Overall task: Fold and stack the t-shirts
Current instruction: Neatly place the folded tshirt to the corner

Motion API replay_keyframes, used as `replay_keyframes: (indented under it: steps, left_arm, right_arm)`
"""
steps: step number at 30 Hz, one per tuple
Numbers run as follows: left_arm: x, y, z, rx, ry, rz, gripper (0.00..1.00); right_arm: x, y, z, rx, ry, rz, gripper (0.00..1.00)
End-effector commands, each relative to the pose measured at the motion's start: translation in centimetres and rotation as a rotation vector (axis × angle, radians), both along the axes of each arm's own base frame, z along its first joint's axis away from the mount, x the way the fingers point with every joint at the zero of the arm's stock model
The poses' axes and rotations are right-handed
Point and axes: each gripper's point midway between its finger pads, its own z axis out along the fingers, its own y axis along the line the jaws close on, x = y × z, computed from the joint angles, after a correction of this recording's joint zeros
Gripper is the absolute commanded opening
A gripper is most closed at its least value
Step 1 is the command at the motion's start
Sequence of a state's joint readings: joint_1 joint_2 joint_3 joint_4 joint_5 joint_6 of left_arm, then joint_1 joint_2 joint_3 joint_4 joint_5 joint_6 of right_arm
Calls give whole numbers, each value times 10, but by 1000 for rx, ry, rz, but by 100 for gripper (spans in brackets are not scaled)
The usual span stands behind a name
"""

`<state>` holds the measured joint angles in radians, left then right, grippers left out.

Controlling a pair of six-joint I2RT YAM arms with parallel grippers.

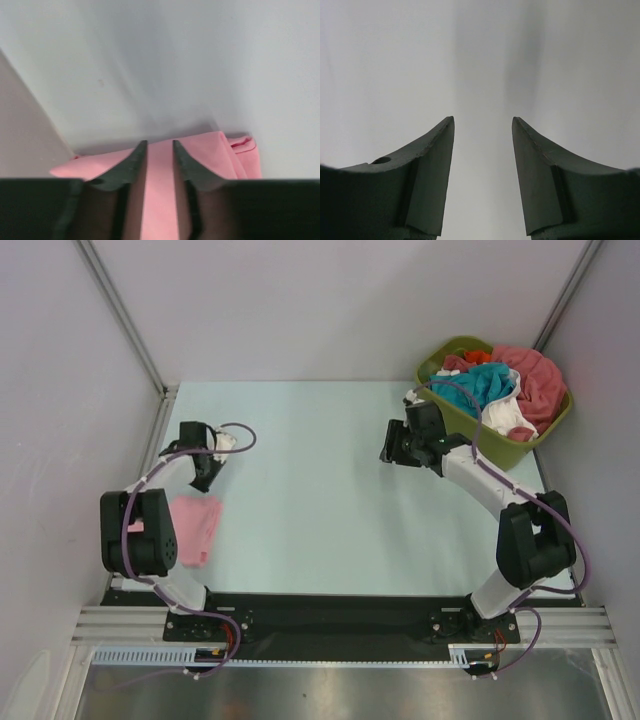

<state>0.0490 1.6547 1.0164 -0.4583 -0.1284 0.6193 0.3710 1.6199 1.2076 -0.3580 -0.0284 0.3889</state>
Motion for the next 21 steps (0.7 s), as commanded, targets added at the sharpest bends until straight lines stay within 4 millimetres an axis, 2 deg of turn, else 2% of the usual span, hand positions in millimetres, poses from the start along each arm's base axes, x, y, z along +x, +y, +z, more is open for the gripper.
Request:
replay_keyframes:
  steps: [1,2,3,4,6,8,12,13,14,16,17,18,21]
  left_arm:
    - [34,7,70,3,-216,77,37]
    - [34,5,77,-16,-228,101,49]
    - [40,3,97,-31,-277,105,54]
    - [42,-4,108,-64,-301,93,59]
    - [40,-13,125,-104,-328,84,91]
    - [34,-33,148,-164,-348,45,100]
    - [15,-53,180,-262,-380,25,100]
    - [6,-69,193,-302,-403,-18,100]
    - [2,-74,201,-323,-423,-41,100]
    - [-10,-79,204,-347,-443,-59,100]
    - [-16,-80,216,-363,-496,-55,100]
    - [-21,-74,202,-350,-489,-14,100]
    - [-32,-51,178,-279,-494,138,100]
  right_arm:
    - [7,-14,27,-7,-83,-27,55]
    - [8,-20,28,-9,-86,-38,57]
    - [9,-24,34,-9,-100,-44,58]
    - [11,-33,37,-33,-113,-68,59]
    - [14,-49,48,-41,-142,-93,64]
    - [14,-61,55,-48,-155,-99,70]
    - [11,-101,69,-74,-177,-160,74]
    - [6,-108,76,-83,-190,-165,74]
    - [3,-113,78,-83,-193,-176,74]
    - [-6,-128,83,-100,-209,-197,74]
    - [-10,-133,84,-103,-212,-207,75]
    - [-13,-137,84,-107,-217,-214,75]
    - [-27,-149,83,-107,-234,-243,76]
